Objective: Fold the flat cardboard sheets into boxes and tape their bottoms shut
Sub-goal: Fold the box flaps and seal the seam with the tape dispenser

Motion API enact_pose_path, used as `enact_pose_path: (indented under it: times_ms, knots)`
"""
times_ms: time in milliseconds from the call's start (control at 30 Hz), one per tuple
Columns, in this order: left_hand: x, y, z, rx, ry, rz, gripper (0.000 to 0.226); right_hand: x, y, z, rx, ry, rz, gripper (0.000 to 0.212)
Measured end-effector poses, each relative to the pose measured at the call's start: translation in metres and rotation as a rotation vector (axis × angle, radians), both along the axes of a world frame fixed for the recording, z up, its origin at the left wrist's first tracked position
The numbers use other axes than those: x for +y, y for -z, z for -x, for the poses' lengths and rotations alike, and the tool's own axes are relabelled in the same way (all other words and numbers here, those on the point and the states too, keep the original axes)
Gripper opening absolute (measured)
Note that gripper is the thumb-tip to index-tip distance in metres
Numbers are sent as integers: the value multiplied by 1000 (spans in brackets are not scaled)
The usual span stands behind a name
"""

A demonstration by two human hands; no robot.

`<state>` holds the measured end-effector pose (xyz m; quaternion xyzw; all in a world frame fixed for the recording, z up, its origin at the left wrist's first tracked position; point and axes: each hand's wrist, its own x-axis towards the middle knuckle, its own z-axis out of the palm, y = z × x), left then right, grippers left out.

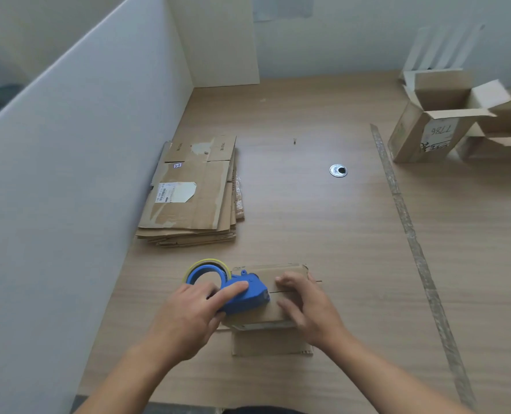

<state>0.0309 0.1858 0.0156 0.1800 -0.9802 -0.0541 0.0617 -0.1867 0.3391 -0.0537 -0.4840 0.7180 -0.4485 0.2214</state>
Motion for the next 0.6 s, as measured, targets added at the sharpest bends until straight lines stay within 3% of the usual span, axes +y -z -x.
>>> enact_pose_path:
  times_ms: [167, 300, 467, 600]
  knots:
    - [6, -3, 3, 10, 72, 21, 54, 4, -19, 8, -252, -46, -62, 57]
    - [9, -6, 11, 17, 96, 33, 50, 4, -24, 13, -228, -111, -115, 60]
    - [12, -8, 18, 0, 96, -15, 53, -2, -21, 12, -179, -47, -47, 25]
    - [11, -8, 21, -7, 75, -64, 57, -4, -19, 11, -169, 24, 6, 11]
